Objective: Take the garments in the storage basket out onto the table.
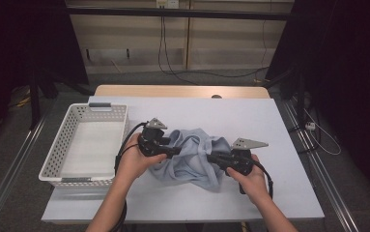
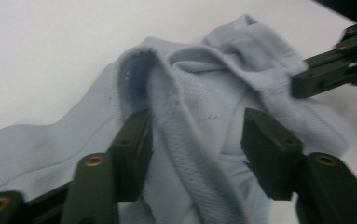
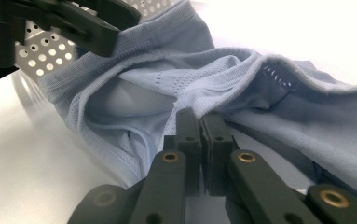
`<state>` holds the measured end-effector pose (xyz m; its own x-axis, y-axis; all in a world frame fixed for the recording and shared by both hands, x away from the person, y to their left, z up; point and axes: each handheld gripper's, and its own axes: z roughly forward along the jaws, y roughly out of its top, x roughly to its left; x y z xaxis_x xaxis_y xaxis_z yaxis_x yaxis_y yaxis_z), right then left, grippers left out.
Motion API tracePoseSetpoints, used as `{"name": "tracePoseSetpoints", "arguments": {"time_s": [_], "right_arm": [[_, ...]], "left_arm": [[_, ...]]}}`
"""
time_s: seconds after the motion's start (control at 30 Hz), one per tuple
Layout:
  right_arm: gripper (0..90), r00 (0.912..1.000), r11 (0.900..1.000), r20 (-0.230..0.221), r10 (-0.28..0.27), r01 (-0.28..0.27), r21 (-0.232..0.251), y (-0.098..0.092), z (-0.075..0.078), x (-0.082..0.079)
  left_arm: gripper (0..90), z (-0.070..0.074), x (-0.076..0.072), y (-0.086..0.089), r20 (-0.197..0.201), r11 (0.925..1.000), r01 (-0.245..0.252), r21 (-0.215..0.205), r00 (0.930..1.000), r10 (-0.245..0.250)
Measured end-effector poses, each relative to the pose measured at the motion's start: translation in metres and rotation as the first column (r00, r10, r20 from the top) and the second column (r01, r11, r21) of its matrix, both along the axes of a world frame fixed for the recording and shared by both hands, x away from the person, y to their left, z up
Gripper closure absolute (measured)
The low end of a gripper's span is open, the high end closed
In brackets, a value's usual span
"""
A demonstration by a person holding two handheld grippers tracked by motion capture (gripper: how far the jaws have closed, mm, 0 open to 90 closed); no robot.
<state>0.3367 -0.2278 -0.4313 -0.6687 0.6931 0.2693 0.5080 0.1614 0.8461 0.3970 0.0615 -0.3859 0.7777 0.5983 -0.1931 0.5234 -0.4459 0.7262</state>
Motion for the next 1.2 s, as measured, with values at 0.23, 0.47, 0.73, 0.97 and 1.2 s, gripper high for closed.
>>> {"name": "tracePoseSetpoints", "arguments": {"time_s": [0.23, 0.47, 0.73, 0.97, 1.2], "right_arm": [[87.7, 0.9999, 1.0, 0.012, -0.005, 0.005, 0.025, -0.006, 0.007, 0.001], [87.8, 0.9984, 0.996, 0.036, -0.044, 0.041, 0.074, -0.024, 0.022, 0.003], [87.9, 0.9947, 0.994, 0.069, -0.076, 0.07, 0.079, -0.041, 0.045, 0.005], [87.9, 0.9886, 0.99, 0.095, -0.117, 0.108, 0.094, -0.057, 0.067, 0.011], [87.9, 0.9863, 0.992, 0.123, -0.11, 0.101, 0.078, -0.057, 0.086, 0.014]], "left_arm": [[66.6, -0.008, 0.003, 0.004, -0.046, 0.9998, -0.015, -0.011, 0.9988, 0.014], [85.5, 0.002, 0.005, 0.015, -0.078, 0.9964, -0.039, -0.075, 0.9964, 0.033], [88.6, 0.021, 0.006, 0.033, -0.057, 0.9878, -0.069, -0.14, 0.9965, 0.061], [88.7, 0.049, 0.008, 0.053, -0.027, 0.971, -0.103, -0.216, 0.9947, 0.099], [88.8, 0.066, 0.01, 0.06, -0.021, 0.9651, -0.107, -0.239, 0.9942, 0.105]]}}
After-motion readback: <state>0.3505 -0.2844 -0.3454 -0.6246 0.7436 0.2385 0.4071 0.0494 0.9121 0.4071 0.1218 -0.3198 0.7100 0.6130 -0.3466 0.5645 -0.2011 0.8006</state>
